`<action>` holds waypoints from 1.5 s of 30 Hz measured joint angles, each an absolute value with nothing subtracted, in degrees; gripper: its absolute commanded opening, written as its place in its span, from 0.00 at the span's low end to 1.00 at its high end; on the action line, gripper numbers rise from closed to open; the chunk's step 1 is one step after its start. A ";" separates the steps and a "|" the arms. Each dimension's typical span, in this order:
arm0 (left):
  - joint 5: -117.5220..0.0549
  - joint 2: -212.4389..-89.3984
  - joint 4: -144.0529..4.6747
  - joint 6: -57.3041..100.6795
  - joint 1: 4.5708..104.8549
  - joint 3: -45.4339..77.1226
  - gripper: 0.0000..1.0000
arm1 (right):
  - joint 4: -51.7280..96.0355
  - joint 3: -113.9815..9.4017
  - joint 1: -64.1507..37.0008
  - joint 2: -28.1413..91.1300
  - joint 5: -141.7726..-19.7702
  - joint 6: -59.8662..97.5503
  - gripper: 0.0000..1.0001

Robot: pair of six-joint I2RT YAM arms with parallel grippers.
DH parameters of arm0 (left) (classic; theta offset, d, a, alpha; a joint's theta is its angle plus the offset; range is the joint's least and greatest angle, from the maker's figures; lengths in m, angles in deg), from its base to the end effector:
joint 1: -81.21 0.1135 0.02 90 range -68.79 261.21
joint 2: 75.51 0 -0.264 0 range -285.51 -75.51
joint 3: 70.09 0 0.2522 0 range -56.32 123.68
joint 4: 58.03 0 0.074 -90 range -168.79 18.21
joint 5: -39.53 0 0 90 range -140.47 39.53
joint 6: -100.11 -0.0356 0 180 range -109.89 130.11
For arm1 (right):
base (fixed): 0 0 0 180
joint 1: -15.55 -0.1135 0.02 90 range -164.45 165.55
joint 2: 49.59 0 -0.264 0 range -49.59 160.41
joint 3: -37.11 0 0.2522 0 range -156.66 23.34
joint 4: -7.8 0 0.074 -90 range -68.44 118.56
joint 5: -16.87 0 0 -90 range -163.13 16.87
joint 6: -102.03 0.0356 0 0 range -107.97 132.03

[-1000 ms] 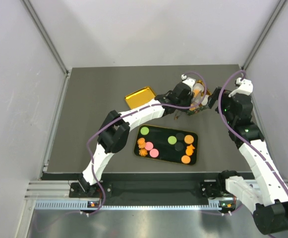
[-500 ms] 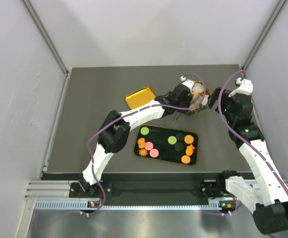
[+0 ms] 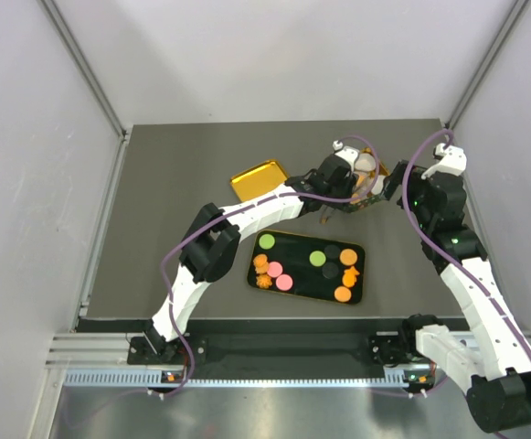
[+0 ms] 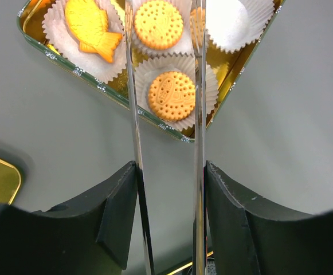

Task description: Pack the cookies

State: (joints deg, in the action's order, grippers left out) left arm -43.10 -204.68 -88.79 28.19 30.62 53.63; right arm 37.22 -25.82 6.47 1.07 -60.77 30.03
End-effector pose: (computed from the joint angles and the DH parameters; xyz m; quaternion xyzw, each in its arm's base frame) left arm 0.3375 -0.4035 0.2296 0.2212 0.8626 -0.2073 0.4051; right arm 0.2017 0.0245 0.3392 0.1259 0.7926 0.0540 0.5942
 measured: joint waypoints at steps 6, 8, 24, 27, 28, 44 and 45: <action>-43.20 -204.68 -88.79 28.17 30.62 53.63 0.54 | 37.22 -25.82 6.47 1.07 -60.77 30.03 1.00; -43.25 -204.68 -88.81 28.17 30.60 53.63 0.54 | 37.22 -25.82 6.47 1.07 -60.77 30.03 1.00; -43.80 -190.27 -90.01 30.47 30.54 44.86 0.49 | 37.22 -25.82 6.47 1.07 -60.84 30.03 1.00; -43.51 -182.49 -90.49 31.65 30.52 40.08 0.48 | 37.24 -25.82 6.47 1.07 -60.95 30.03 1.00; -43.38 -179.65 -90.34 31.91 30.49 37.69 0.48 | 37.24 -25.82 6.47 1.07 -61.01 30.03 1.00; -42.07 -144.81 -113.40 37.92 30.49 4.58 0.51 | 37.07 -25.82 6.58 3.56 -63.20 30.07 1.00; -42.13 -143.65 -114.45 38.36 30.49 4.27 0.50 | 37.07 -25.82 6.58 3.56 -63.33 30.07 1.00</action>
State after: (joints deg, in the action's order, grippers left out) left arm -42.13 -143.65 -114.45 38.36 30.49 4.27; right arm 37.07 -25.82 6.58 3.56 -63.33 30.07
